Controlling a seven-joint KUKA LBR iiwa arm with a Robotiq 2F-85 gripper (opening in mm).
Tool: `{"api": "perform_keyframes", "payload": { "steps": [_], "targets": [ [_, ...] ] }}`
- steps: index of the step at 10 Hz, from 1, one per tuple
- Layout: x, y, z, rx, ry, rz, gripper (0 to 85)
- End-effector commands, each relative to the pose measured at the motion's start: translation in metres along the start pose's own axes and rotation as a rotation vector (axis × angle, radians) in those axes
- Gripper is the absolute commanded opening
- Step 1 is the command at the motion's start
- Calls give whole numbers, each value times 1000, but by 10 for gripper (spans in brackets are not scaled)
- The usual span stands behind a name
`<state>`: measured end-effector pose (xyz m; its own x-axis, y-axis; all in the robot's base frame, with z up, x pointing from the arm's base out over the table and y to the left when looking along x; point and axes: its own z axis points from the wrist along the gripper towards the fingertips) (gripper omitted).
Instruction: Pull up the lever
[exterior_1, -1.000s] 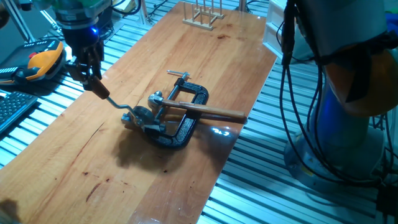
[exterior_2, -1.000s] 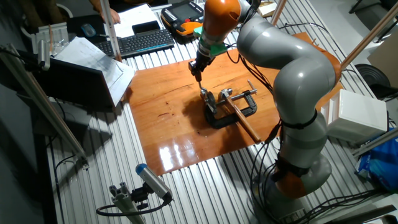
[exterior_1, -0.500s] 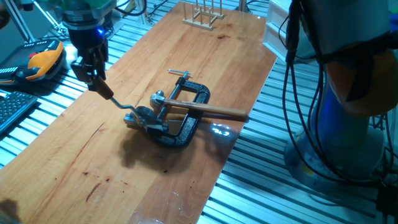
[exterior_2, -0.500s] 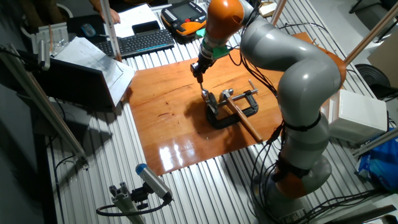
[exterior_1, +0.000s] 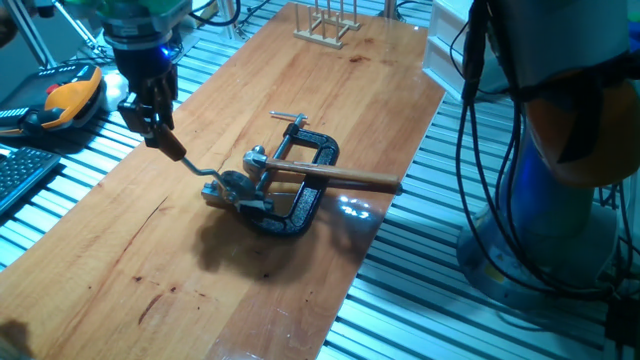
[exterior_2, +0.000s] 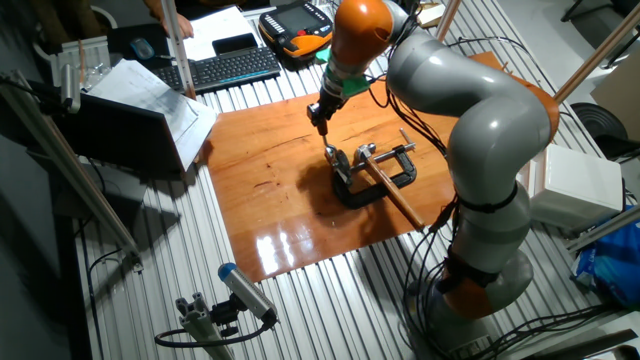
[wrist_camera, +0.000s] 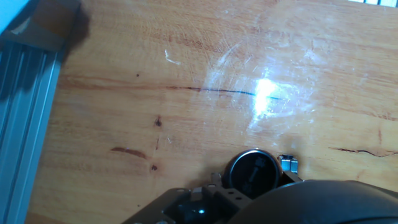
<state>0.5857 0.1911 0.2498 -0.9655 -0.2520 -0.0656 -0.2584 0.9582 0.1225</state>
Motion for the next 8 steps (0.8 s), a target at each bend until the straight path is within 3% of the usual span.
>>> {"api": "perform_keyframes", "payload": {
  "steps": [1,6,8],
  "targets": [
    [1,0,-1,2,11,-3,0],
    [7,-5,-1,69,62,-62,0],
    [13,-16,4,63,77,-91,0]
  ]
}}
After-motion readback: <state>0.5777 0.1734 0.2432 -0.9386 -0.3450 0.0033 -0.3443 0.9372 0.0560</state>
